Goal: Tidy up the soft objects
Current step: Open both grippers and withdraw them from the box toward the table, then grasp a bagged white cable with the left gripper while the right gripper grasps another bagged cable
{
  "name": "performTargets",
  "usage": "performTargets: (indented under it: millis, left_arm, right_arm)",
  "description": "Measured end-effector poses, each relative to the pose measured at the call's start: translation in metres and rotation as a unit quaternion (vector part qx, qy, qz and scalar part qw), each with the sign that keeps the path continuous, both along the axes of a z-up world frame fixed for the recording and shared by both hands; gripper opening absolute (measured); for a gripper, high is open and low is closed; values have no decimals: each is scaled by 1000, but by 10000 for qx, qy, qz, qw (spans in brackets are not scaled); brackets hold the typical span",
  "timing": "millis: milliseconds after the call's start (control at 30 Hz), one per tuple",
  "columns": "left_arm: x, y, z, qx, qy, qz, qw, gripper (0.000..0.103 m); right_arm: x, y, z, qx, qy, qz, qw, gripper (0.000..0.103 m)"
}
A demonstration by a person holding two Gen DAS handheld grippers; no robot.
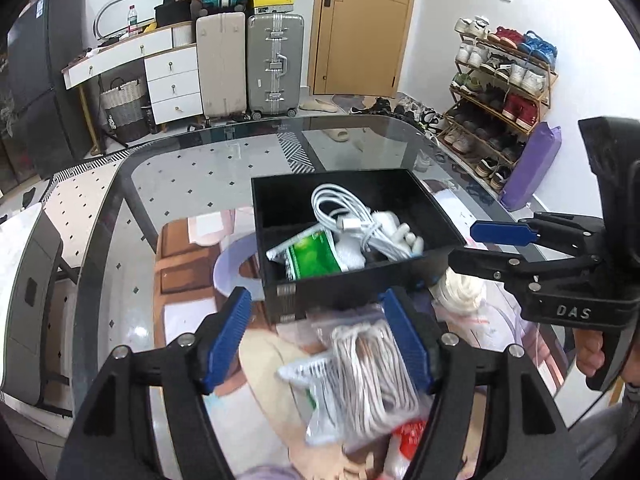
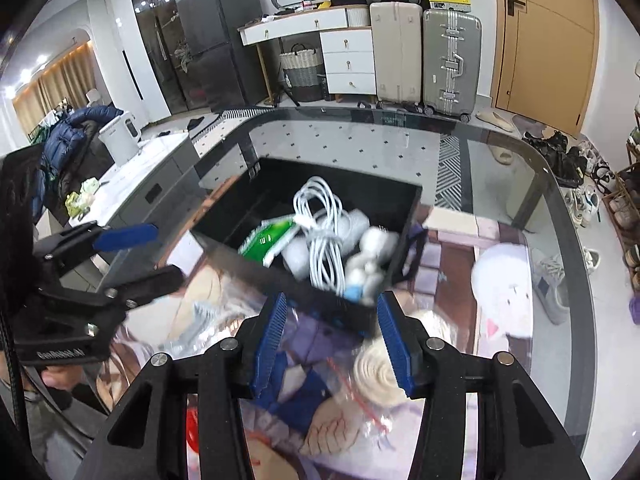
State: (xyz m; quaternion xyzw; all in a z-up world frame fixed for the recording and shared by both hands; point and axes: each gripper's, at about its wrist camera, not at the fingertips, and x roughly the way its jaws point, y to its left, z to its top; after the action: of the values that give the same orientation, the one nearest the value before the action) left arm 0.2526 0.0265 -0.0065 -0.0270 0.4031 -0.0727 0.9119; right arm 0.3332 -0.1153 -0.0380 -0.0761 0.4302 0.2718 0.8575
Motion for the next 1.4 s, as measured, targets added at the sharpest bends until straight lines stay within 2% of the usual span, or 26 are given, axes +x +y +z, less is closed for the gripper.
performTargets:
  millis: [167,233,267,300,433,500,667,733,800,900,967,1100,1300,1333,1367,1400]
  left_arm:
    - [-11,-9,-13,98,188,-17,9998,70]
    - [-12,-19,-20,249,296,-112,9992,70]
    - [-11,-25,-25,352,371,-187,9985,70]
    - [-11,-31,-29,444,409,-236,9979,70]
    - [-9,-39,-40,513,561,-307,9966,70]
    - [-7,-41,-43,516,639,-305,9962,70]
    - [-8,-43,-47,526,697,-299,9957,70]
    - [-10,-46,-48,523,698,-304,9957,70]
    - [-12,-51,-49,569,691,-355,9954,70]
    - [-15,-61,-50,670,644,-450,9947,70]
    - [-17,-65,-50,670,646,-496,9944,70]
    - [-17,-68,-53,696,665,-499,9941,70]
    - [-7,-75,-65,809,807,-481,9923,70]
    - [-5,-74,-67,795,858,-459,9921,66]
    - [-3,-73,-68,771,888,-431,9921,57]
    - [-1,-71,-70,716,923,-416,9923,56]
  right_arm:
    - [-7,-15,-15,-47,204,-312,9993,49]
    - [-3,-21,-24,-100,274,-548,9981,60]
    - [-1,-26,-30,-146,285,-733,9968,73]
    - [2,-31,-35,-166,296,-906,9953,81]
    - [17,-44,-50,-21,501,-1240,9910,81]
    - [24,-42,-58,-161,530,-1339,9894,82]
    - [37,-31,-75,-431,597,-1195,9901,82]
    - [39,-30,-77,-526,602,-1110,9906,75]
    - [38,-32,-75,-537,615,-1018,9914,58]
    - [30,-41,-72,-410,847,-820,9922,46]
    - [23,-47,-70,-379,959,-709,9921,42]
    - [2,-56,-68,-422,1053,-351,9929,39]
    - [-27,-45,-62,-432,850,235,9952,39]
    - [-30,-41,-61,-416,834,305,9952,39]
    - [-30,-39,-61,-430,819,320,9952,40]
    - [-29,-36,-61,-463,808,321,9951,41]
